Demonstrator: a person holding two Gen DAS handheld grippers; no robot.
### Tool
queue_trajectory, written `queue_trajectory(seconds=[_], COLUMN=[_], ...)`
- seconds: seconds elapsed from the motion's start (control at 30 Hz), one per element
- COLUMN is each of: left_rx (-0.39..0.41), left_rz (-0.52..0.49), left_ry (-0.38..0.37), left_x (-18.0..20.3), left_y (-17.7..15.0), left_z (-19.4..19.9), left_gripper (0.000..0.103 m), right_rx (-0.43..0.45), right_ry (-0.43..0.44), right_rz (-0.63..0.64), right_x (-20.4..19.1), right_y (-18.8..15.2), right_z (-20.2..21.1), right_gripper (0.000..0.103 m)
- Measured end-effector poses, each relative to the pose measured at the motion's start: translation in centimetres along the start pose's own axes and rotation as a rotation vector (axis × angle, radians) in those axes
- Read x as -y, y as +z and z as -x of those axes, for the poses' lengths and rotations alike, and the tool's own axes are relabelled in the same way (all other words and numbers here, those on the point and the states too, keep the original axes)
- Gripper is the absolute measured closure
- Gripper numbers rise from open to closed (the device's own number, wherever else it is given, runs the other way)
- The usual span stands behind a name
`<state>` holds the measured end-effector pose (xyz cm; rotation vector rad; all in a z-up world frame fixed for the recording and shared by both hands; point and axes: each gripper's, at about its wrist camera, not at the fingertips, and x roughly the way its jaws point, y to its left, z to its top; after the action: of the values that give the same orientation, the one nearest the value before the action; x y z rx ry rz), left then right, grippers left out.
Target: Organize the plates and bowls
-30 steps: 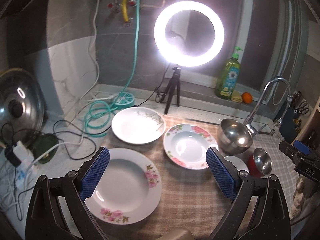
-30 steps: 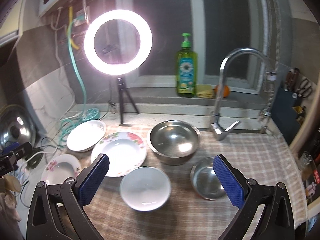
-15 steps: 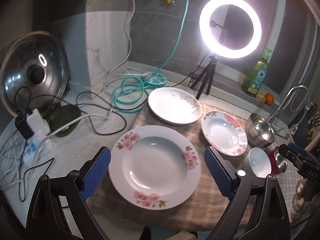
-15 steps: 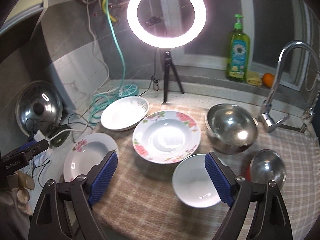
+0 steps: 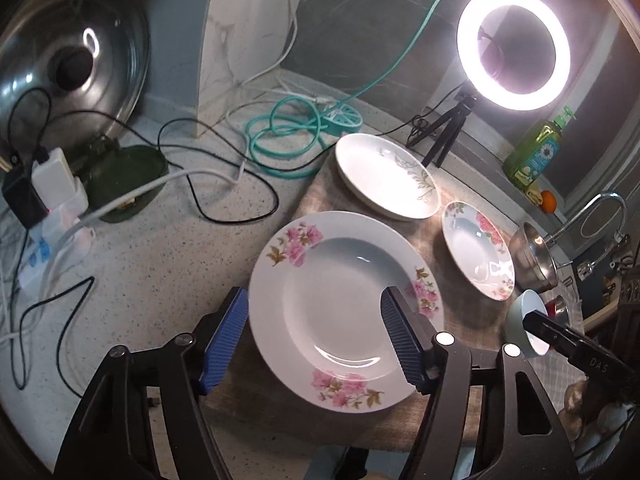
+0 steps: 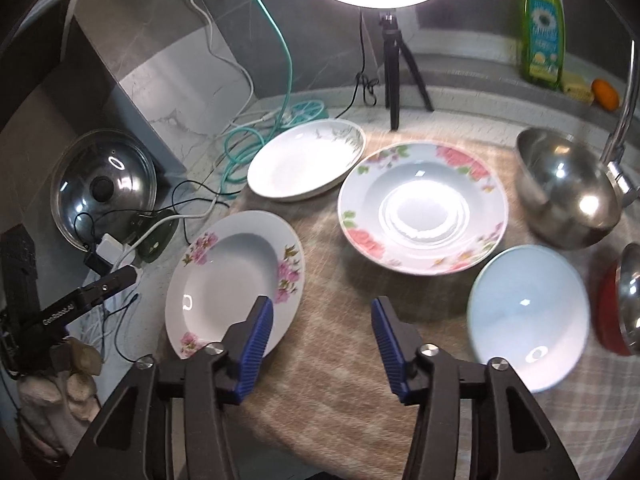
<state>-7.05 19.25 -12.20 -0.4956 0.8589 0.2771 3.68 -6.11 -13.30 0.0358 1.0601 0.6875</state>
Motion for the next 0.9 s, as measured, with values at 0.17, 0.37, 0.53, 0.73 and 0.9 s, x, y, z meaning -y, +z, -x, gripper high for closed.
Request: queue_trajectory(seconds=[0.17,0.37,0.53,0.73,0.9], left_rx=[-0.04,-0.108,-0.144,-0.177,-0.196], left_rz=[0.007,0.041,0.045,0.037,0.032], left_ry=[-0.018,-0.076,-0.096,-0.109,-0.105], left_x=[-1.7,-3.4,-4.0,-4.3,-4.7], left_y=[0.6,1.3,1.8,2.1,2.2], left_z=[-1.7,-3.9,-5.0,-6.1,-6.7], left_gripper=[0.046,0.059,0.061,0.062,0.063], right_rx=[-0.04,-0.092,-0.105,-0.135,-0.15], right_ry=[0.032,0.075,0.069,0.112,0.117], right_rz=[-0.053,-0.138,-0.159,-0.218,-0.231], right_x=[0.1,0.7,0.8,1.2,0.9], right_y=[-0.2,-0.4,-0.3,-0.3,-0.4], right_z=[-2.1,-4.6,-5.9,-7.6,-8.5], right_gripper=[0.067,0.077,0.082,0.082,0.082])
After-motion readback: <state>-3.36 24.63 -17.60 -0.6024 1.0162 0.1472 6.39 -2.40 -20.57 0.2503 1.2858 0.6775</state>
